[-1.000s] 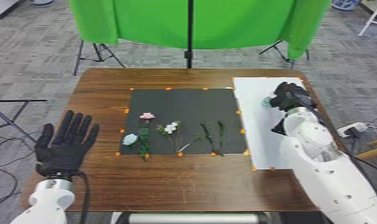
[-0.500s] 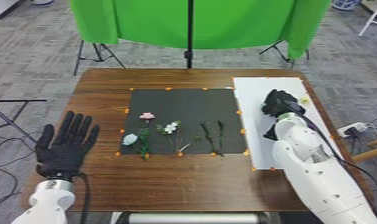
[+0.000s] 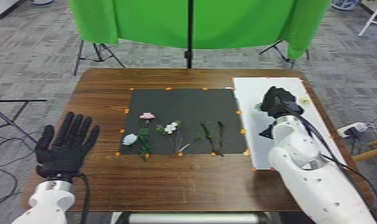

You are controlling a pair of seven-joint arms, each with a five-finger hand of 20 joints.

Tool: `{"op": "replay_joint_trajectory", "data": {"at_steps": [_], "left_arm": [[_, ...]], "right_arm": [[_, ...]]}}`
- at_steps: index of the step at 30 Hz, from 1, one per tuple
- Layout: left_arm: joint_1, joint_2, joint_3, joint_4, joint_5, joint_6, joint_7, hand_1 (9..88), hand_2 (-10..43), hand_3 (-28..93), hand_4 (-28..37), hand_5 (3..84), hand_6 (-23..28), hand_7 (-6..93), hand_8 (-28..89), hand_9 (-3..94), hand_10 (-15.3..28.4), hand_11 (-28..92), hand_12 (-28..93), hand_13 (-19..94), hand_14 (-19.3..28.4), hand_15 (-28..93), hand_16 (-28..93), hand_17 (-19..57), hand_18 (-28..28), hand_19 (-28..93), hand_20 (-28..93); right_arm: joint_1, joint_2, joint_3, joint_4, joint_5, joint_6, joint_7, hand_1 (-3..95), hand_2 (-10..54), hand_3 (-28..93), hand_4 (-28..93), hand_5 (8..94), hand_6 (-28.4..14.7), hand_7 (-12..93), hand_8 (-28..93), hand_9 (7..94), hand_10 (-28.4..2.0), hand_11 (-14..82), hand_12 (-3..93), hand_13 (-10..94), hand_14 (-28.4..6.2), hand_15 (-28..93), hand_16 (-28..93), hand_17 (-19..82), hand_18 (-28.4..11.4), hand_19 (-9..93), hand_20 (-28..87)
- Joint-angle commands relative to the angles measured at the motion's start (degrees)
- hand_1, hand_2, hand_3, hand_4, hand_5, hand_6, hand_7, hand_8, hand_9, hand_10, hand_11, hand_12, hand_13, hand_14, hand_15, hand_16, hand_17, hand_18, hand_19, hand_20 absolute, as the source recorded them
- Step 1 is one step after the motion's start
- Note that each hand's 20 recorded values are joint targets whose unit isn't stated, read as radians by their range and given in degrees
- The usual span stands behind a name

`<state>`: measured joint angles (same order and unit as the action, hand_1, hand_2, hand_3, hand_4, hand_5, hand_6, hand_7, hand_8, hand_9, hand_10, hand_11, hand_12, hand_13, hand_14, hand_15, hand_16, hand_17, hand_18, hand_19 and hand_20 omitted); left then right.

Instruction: Arrange flowers

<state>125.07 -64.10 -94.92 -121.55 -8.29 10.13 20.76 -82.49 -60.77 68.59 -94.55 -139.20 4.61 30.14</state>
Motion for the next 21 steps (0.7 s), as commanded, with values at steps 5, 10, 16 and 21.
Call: {"op": "replay_joint_trajectory", "data": {"at_steps": [5,10,16,21], "left_arm": [[2.28,-0.47,-0.98,-0.6,-0.2,0.8,-0.04,26.3,18.8,76,-28.3,46.2,9.8,12.8,-11,40.6,15.3,20,7,31,15.7,32,-8,-7.0,13.4,36,12],[1.48,-0.5,-0.57,-0.27,-0.18,0.72,-0.13,26.3,18.8,76,-28.3,46.1,9.8,12.8,-11,40.6,15.2,20,7,31,15.6,32,-8,-6.9,13.3,36,12],[0.18,-0.32,0.29,0.22,-0.02,0.7,-1.01,26.3,18.8,76,-28.3,46.1,9.8,12.8,-11,40.6,15.2,20,7,31,15.6,32,-8,-7.0,13.4,36,12],[-0.44,-0.29,0.38,0.56,0.11,0.72,-1.33,26.2,18.8,76,-28.3,46.1,9.8,12.8,-11,40.5,15.2,20,7,31,15.7,32,-8,-7.0,13.4,36,12]], "right_arm": [[0.91,-2.52,-5.78,-11.27,0.43,-1.61,-8.25,58.0,-9.5,73,-28,79.0,-0.7,28,-3,86.2,-12.0,8.4,35.9,70,-8.4,45,36,33,-22.4,90,43],[2.63,-6.01,-10.85,-10.81,-1.2,-3.6,-11.52,57.8,-9.5,73,-28,78.1,-0.7,28,-3,85.6,-11.8,8.2,35.9,69,-8.2,45,36,33,-22.2,90,43],[1.14,-8.1,-13.75,-11.37,-1.99,-7.21,-11.68,57.7,-9.5,73,-28,77.3,-0.7,28,-4,84.8,-11.8,8.0,35.7,69,-7.9,45,36,33,-22.3,90,43],[-0.71,-7.72,-15.12,-11.76,-2.88,-8.79,-11.58,57.8,-9.5,73,-28,76.9,-0.8,28,-4,84.5,-11.8,8.1,35.6,68,-7.9,45,37,32,-22.3,90,44]]}}
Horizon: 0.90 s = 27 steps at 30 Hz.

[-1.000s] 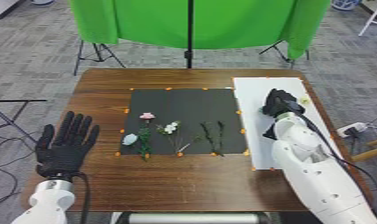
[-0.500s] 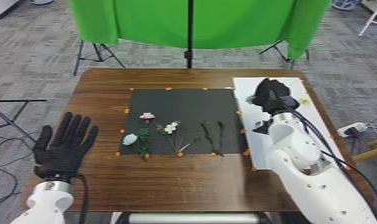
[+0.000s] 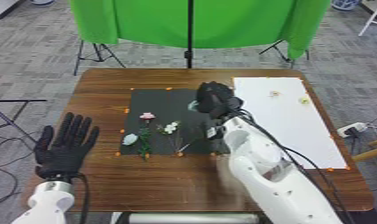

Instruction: Arrange flowers

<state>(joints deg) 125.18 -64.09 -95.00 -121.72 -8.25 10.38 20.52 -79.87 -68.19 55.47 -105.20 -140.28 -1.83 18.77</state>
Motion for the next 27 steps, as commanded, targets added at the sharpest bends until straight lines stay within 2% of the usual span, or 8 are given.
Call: {"op": "replay_joint_trajectory", "data": {"at_steps": [1,12,20,27], "left_arm": [[-0.5,-0.28,0.39,0.71,0.01,0.52,-1.2,26.2,18.8,76,-28.3,46.1,9.8,12.8,-11,40.5,15.2,20,7,31,15.7,32,-8,-7.0,13.3,36,12],[-0.44,-0.29,0.44,0.82,-0.09,0.52,-1.63,26.3,18.8,76,-28.3,46.2,9.7,12.8,-11,40.6,15.1,20,7,31,15.7,33,-8,-7.0,13.4,36,12],[-0.34,-0.38,0.29,0.89,-0.1,0.46,-1.79,26.3,18.8,76,-28.3,46.2,9.8,12.8,-11,40.6,15.2,20,7,31,15.7,33,-8,-7.0,13.3,36,12],[-0.36,-0.37,0.26,0.83,-0.12,0.49,-1.97,26.3,18.8,76,-28.3,46.1,9.8,12.8,-11,40.6,15.2,20,7,31,15.7,33,-8,-7.0,13.4,36,12]], "right_arm": [[-3.72,-0.36,-1.96,-1.08,-1.9,-2.68,-0.31,57.8,-9.5,73,-28,76.8,-0.8,28,-4,84.5,-11.8,8.1,35.7,68,-7.9,45,37,32,-22.3,90,44],[-4.29,-1.29,-2.7,1.17,-3.18,-2.52,0.89,57.9,-9.5,73,-28,74.9,-1.0,27,-5,82.9,-11.7,7.9,35.1,68,-7.5,45,37,32,-22.4,90,44],[-4.87,-1.68,-2.12,1.4,-2.98,-4.32,1.7,57.6,-9.5,73,-28,73.2,-1.2,26,-6,81.1,-11.7,7.6,34.3,66,-7.5,45,37,32,-22.2,90,44],[-5.58,-1.48,-1.87,0.07,-2.03,-4.9,1.61,56.2,-9.5,74,-28,71.0,-1.4,20,-5,76.6,-12.2,12.4,28.5,65,-7.9,46,35,32,-22.4,90,43]]}}
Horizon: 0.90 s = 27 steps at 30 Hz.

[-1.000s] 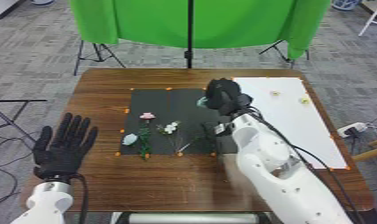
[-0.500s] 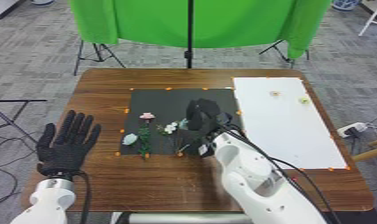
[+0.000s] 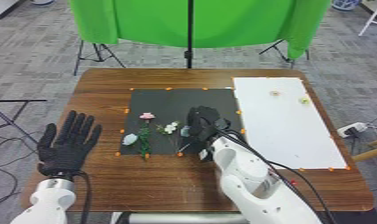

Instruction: Arrange flowers

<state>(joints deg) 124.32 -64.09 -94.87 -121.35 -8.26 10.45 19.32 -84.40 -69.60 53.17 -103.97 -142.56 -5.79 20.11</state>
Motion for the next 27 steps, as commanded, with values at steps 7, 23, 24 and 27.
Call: {"op": "replay_joint_trajectory", "data": {"at_steps": [7,23,24,27], "left_arm": [[0.85,-0.31,-0.04,0.32,-0.07,0.49,-0.79,26.3,18.8,76,-28.3,46.1,9.8,12.8,-11,40.6,15.0,20,7,31,15.7,32,-8,-7.0,13.3,36,12],[3.11,-0.93,-0.99,-0.85,0.26,-0.69,0.92,26.2,18.7,76,-28.3,46.1,9.8,12.7,-11,40.6,15.2,20,7,31,15.7,32,-8,-6.9,13.4,36,12],[3.52,-1.05,-1.05,-1.06,0.16,-0.5,1.16,26.2,18.7,76,-28.3,46.1,9.8,12.7,-11,40.6,15.2,20,7,31,15.7,32,-8,-6.9,13.3,36,12],[4.15,-1.04,-1.21,-1.37,0.07,-0.39,1.66,26.2,18.8,76,-28.3,46.2,9.8,12.7,-11,40.6,15.2,20,7,31,15.8,33,-8,-6.9,13.3,36,12]], "right_arm": [[-1.89,0.77,0.92,-2.95,1.62,-1.69,0.37,51.0,-9.5,78,-28,65.9,-1.8,17,-14,69.9,-14.2,21.6,17.5,62,-9.6,51,31,31,-22.6,90,43],[-1.73,9.15,17.4,-4.08,3.25,7.52,8.6,41.2,-9.5,84,-28,55.1,-4.4,14,-13,57.1,-17.4,16.0,14.4,53,-14.2,52,15,29,-22.8,86,39],[-0.89,10.24,18.55,-2.75,3.58,8.15,9.42,40.9,-9.5,84,-28,54.2,-4.6,15,-13,55.6,-17.6,15.5,14.2,52,-14.3,50,14,28,-22.8,84,38],[1.13,13.16,21.67,2.19,1.68,9.34,9.45,40.4,-9.5,85,-28,52.9,-4.8,15,-13,51.7,-17.3,14.0,13.4,47,-15.0,44,12,26,-22.4,80,35]]}}
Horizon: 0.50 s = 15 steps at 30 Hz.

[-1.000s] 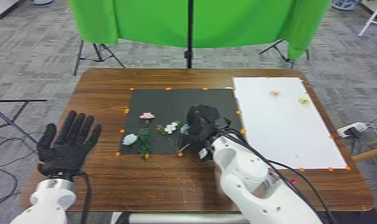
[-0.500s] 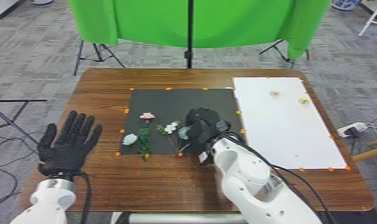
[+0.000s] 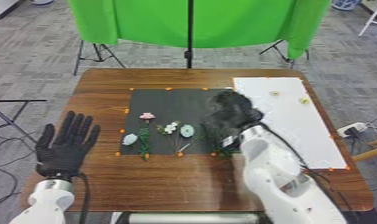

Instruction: Arrange flowers

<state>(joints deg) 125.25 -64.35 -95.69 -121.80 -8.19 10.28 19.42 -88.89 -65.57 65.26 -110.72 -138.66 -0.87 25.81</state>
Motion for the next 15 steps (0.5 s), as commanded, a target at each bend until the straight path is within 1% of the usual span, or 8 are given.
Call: {"op": "replay_joint_trajectory", "data": {"at_steps": [1,2,3,4,6,10,12,15], "left_arm": [[3.19,-0.77,-0.34,-0.89,0.08,-0.5,1.79,26.2,18.8,76,-28.3,46.2,9.8,12.7,-11,40.6,15.2,20,7,31,15.7,33,-8,-6.9,13.4,36,12],[3.22,-0.78,-0.3,-0.94,0.01,-0.6,2.1,26.2,18.8,76,-28.3,46.1,9.8,12.7,-11,40.6,15.2,20,7,31,15.7,32,-8,-6.9,13.4,36,12],[3.24,-0.85,-0.31,-0.95,0.0,-0.52,2.09,26.2,18.8,76,-28.3,46.1,9.8,12.7,-11,40.6,15.2,20,7,31,15.7,32,-8,-7.0,13.4,36,12],[3.27,-0.83,-0.26,-0.99,0.01,-0.54,2.23,26.2,18.8,76,-28.3,46.1,9.8,12.7,-11,40.6,15.3,20,7,31,15.7,32,-8,-6.9,13.4,36,12],[3.13,-0.75,-0.16,-0.95,-0.06,-0.53,2.42,26.2,18.8,76,-28.3,46.1,9.8,12.7,-11,40.6,15.2,20,7,31,15.7,32,-8,-6.9,13.3,36,12],[2.87,-0.71,0.11,-0.83,-0.24,-0.75,2.94,26.2,18.8,76,-28.3,46.2,9.8,12.7,-11,40.6,15.2,20,7,31,15.7,32,-8,-6.9,13.3,36,12],[2.72,-0.66,0.36,-0.82,-0.25,-0.82,3.11,26.2,18.8,76,-28.3,46.2,9.8,12.6,-11,40.7,15.2,20,8,31,15.7,32,-8,-6.9,13.3,36,12],[2.14,-0.72,0.72,-0.59,-0.19,-0.86,2.9,26.3,18.8,76,-28.3,46.1,9.8,12.7,-11,40.7,15.1,20,7,31,15.7,32,-8,-6.9,13.3,36,12]], "right_arm": [[6.31,10.07,10.3,10.26,-1.86,4.51,4.23,40.4,-9.5,85,-28,52.5,-4.7,15,-13,50.8,-17.0,13.8,13.2,46,-15.0,42,12,26,-22.2,79,34],[7.28,10.84,10.65,11.86,-1.62,4.54,4.63,40.3,-9.5,85,-28,51.8,-4.4,15,-13,49.4,-16.7,13.3,12.9,44,-15.2,40,12,25,-22.0,77,33],[8.02,11.26,11.23,12.91,-1.29,2.85,5.29,40.3,-9.5,86,-28,51.0,-4.2,16,-14,47.9,-16.4,12.8,12.6,42,-15.4,38,11,24,-21.8,76,32],[9.65,11.92,10.44,14.87,-1.16,2.55,5.71,40.4,-9.5,86,-28,50.1,-4.1,16,-14,46.3,-16.2,12.1,12.3,40,-15.6,35,11,23,-21.8,75,32],[11.49,12.48,10.43,17.95,-2.01,1.17,4.28,40.8,-9.5,86,-28,48.5,-4.3,16,-14,44.4,-15.9,11.1,11.9,38,-15.8,33,11,22,-21.5,74,30],[16.11,12.43,8.27,24.27,-1.35,-2.45,3.89,42.2,-9.5,86,-28,46.3,-3.9,16,-14,42.0,-14.6,10.3,11.5,37,-15.2,30,11,21,-21.0,70,28],[17.9,11.89,7.21,27.15,-1.56,-4.17,3.27,42.7,-9.5,86,-28,45.3,-3.6,17,-14,41.1,-13.0,10.8,11.0,37,-15.0,28,12,21,-20.7,69,27],[20.06,10.85,5.85,30.77,-2.05,-7.09,3.18,43.2,-9.5,86,-28,44.1,-3.2,17,-15,40.5,-12.4,11.3,10.5,37,-14.7,27,12,21,-20.6,69,26]]}}
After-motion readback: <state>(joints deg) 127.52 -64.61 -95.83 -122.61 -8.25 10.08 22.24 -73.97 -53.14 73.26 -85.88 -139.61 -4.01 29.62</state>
